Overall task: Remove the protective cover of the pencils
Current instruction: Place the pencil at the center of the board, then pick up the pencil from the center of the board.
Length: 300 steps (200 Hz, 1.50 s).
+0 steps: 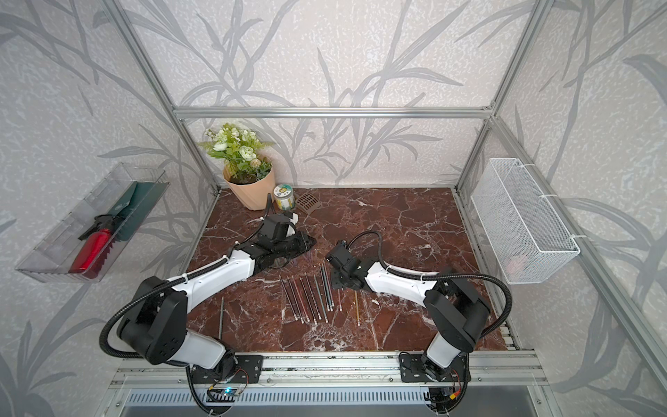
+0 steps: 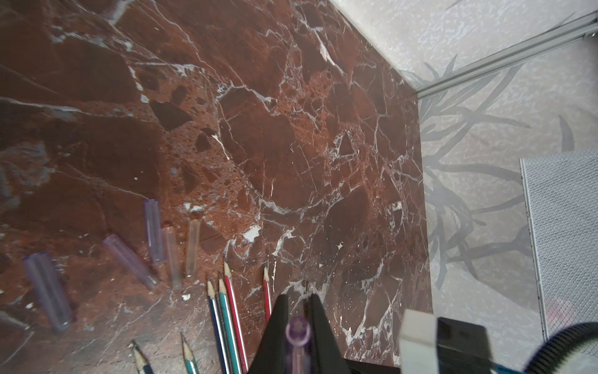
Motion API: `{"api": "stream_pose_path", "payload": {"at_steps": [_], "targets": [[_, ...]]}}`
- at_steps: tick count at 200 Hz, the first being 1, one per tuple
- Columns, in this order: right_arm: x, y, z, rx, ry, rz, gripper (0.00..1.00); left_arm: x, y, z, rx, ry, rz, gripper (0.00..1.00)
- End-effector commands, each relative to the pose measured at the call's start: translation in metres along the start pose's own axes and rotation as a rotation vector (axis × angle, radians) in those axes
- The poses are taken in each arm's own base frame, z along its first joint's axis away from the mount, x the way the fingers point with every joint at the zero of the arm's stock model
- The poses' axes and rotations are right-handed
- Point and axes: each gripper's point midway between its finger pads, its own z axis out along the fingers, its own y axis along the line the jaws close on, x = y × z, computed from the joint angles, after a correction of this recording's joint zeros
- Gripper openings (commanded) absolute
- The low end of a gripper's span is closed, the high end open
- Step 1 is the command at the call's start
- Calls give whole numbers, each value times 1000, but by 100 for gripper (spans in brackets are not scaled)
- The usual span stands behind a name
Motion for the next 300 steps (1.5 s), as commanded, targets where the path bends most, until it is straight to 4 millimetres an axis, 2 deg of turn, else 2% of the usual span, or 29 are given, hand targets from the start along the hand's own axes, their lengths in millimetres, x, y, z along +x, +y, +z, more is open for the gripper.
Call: {"api": "stream_pose_path", "payload": {"at_steps": [1,40,86,141,160,187,226,264,300], "targets": [[-8,-14,-19,43,-49,-14,28,6,7,13,-58,35,27,0],[-3,-32,-27,75,-88,9,30,13,12,39,-102,121,39,0],[16,-48,-25,103,-60,47,31,25,25,68,-145,206,14,0],[31,-60,-21,124,-31,62,32,38,43,92,-201,289,-7,0],[31,-57,-25,106,-25,61,32,40,47,96,-217,310,-14,0],[31,-63,-32,127,-38,59,35,43,53,100,-230,324,-22,0],[39,-64,-31,124,-6,55,36,45,62,104,-271,345,-30,0],[52,-66,-23,124,43,50,37,47,66,105,-288,356,-31,0],[58,-65,-13,133,83,44,36,47,66,106,-292,361,-28,8]]}}
